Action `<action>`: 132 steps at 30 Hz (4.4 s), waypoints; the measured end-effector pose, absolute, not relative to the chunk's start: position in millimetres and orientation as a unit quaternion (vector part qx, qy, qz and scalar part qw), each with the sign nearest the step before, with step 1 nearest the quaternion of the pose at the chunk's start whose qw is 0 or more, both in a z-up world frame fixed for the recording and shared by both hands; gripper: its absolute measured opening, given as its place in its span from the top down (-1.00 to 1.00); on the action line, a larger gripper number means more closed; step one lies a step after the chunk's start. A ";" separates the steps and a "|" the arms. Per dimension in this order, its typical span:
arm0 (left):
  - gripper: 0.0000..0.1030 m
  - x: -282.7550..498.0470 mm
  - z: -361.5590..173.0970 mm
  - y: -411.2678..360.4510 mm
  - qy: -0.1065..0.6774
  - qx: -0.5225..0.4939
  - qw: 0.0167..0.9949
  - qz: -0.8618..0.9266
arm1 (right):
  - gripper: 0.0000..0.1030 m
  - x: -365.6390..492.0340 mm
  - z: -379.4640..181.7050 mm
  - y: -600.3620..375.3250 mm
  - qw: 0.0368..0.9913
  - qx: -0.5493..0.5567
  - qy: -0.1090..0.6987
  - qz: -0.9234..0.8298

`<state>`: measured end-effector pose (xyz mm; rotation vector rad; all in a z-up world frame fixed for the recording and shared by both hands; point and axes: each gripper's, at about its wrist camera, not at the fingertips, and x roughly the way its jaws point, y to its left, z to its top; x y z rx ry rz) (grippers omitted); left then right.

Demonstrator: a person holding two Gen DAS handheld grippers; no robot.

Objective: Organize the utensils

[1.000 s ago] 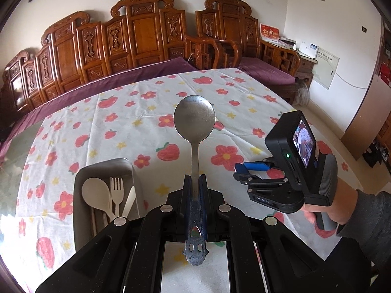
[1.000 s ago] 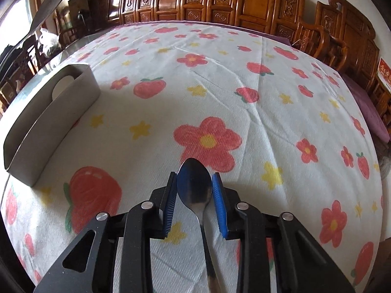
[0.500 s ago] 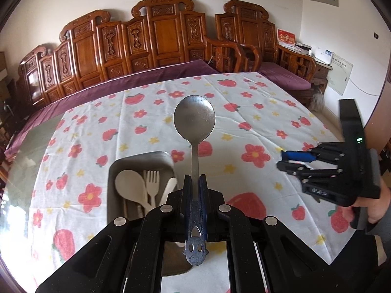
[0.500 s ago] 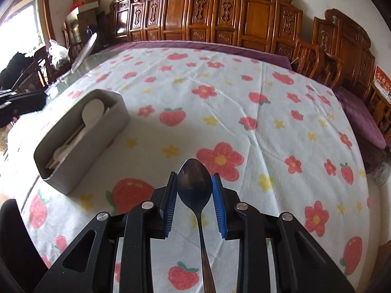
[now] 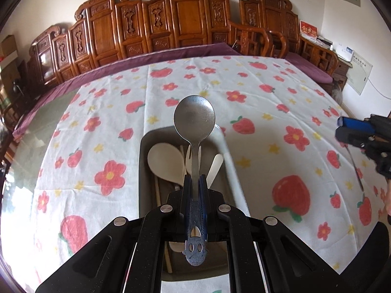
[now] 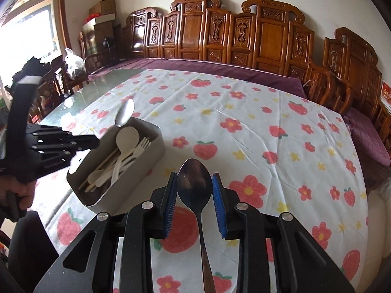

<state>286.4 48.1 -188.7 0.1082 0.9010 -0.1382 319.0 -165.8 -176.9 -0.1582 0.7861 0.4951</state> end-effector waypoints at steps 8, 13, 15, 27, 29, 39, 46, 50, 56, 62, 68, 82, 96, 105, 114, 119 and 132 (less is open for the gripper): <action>0.89 297.8 -221.6 57.1 0.464 0.049 0.883 -0.058 | 0.40 318.2 -176.2 -152.3 0.887 -0.077 0.380 0.249; 0.88 303.4 -232.1 56.6 0.474 0.045 0.878 -0.057 | 0.40 318.4 -173.7 -145.8 0.887 -0.077 0.379 0.252; 0.88 305.5 -236.4 55.4 0.480 0.044 0.874 -0.058 | 0.40 318.0 -172.0 -142.7 0.887 -0.077 0.378 0.253; 0.88 308.4 -236.0 58.5 0.482 0.031 0.874 -0.059 | 0.40 312.0 -166.4 -127.5 0.885 -0.081 0.375 0.262; 0.88 304.9 -230.6 60.3 0.476 0.029 0.877 -0.062 | 0.40 310.6 -164.3 -123.9 0.885 -0.081 0.374 0.264; 0.88 283.2 -191.6 85.2 0.438 0.022 0.896 -0.061 | 0.40 310.5 -158.3 -88.8 0.881 -0.081 0.371 0.280; 0.88 267.7 -173.1 116.9 0.419 0.012 0.906 -0.052 | 0.40 313.6 -159.9 -45.9 0.875 -0.080 0.376 0.296; 0.88 260.3 -165.9 135.6 0.411 0.010 0.910 -0.044 | 0.40 317.8 -163.2 -22.9 0.870 -0.074 0.382 0.303; 0.88 249.3 -156.8 161.2 0.399 0.002 0.916 -0.033 | 0.40 337.2 -173.4 8.8 0.862 -0.041 0.404 0.303; 0.88 242.1 -155.3 180.0 0.397 -0.006 0.918 -0.025 | 0.40 357.9 -189.3 32.3 0.862 -0.014 0.420 0.285; 0.88 239.9 -159.3 191.6 0.399 -0.009 0.917 -0.021 | 0.39 372.9 -217.4 44.8 0.859 -0.027 0.440 0.259; 0.88 238.9 -160.3 188.0 0.401 -0.010 0.916 -0.022 | 0.39 381.7 -237.6 26.6 0.860 -0.053 0.452 0.232; 0.87 230.5 -146.2 163.7 0.397 0.008 0.917 -0.031 | 0.12 371.1 -221.9 6.1 0.864 -0.060 0.441 0.234; 0.41 219.6 -134.8 132.3 0.392 0.011 0.919 -0.042 | 0.12 324.9 -186.2 -45.2 0.879 -0.047 0.408 0.243; -0.66 201.1 -119.0 90.1 0.382 -0.009 0.923 -0.051 | -0.41 259.0 -147.8 -103.3 0.904 -0.042 0.366 0.218; -0.84 190.1 -112.9 66.3 0.389 -0.007 0.920 -0.045 | -0.79 229.2 -131.4 -132.1 0.918 -0.038 0.347 0.188; -0.85 156.5 -105.0 14.1 0.384 0.006 0.923 -0.032 | -0.95 170.9 -119.1 -194.6 0.934 -0.018 0.331 0.134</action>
